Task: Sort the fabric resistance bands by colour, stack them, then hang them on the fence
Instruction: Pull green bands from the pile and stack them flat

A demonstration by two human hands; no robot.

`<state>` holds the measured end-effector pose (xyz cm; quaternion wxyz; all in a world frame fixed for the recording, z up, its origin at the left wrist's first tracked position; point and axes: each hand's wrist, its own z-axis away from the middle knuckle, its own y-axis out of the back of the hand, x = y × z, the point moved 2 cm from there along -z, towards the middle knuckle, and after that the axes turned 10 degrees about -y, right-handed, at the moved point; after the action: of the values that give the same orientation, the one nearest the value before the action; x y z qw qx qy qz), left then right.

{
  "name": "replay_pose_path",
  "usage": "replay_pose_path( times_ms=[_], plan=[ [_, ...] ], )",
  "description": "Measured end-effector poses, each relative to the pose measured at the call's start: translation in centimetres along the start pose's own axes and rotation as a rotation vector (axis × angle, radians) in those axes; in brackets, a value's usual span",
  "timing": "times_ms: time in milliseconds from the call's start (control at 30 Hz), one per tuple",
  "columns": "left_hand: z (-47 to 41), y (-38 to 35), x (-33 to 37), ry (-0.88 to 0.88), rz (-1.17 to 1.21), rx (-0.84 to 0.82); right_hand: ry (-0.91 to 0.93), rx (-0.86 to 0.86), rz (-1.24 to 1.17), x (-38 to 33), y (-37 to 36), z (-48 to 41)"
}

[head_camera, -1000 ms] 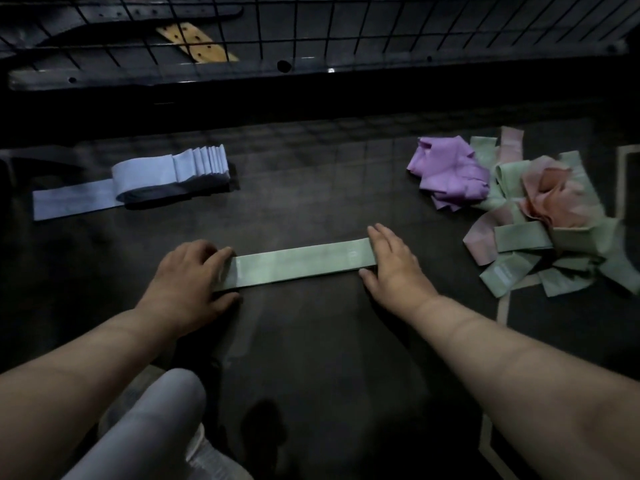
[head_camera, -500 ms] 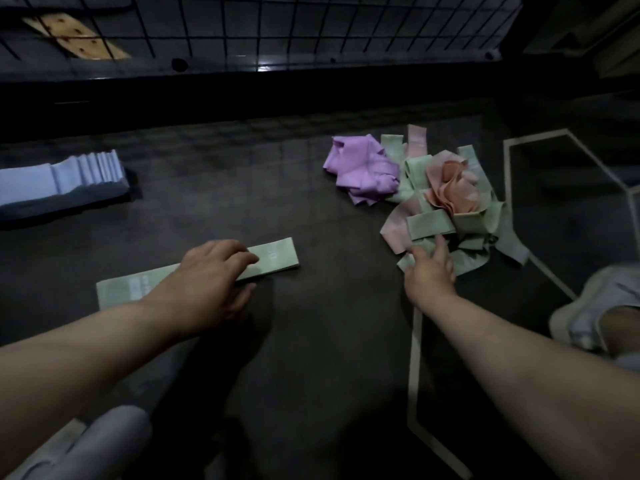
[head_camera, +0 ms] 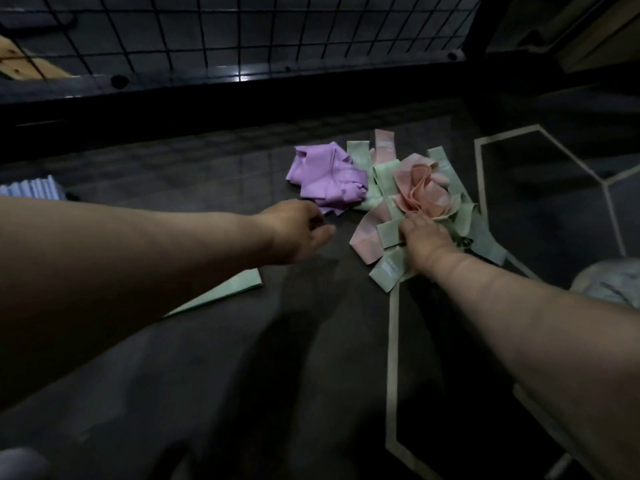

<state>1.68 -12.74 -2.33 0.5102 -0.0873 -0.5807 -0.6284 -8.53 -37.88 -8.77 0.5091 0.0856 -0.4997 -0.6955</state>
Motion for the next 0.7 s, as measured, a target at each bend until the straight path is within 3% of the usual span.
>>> replay_pose_path(
  times_ms=[267,367,467,567,700],
  plan=[
    [-1.5,-3.0,1.4,0.038,0.137,0.047,0.034,0.143,0.148,0.1,0.6,1.2],
    [-1.2,-3.2,1.3,0.023,0.165,0.015,0.197,0.194,-0.049,-0.4,2.3,3.2],
    [-1.0,-2.7,1.3,-0.039,0.192,0.064,0.438,0.075,-0.256,-1.6,4.7,5.5],
    [-0.5,-2.1,1.2,-0.032,0.242,0.094,0.554,-0.036,-0.515,-3.5,7.7,7.9],
    [1.4,-0.7,0.1,0.08,0.631,0.206,0.551,-0.108,-0.724,-6.5,10.0,9.1]
  ],
)
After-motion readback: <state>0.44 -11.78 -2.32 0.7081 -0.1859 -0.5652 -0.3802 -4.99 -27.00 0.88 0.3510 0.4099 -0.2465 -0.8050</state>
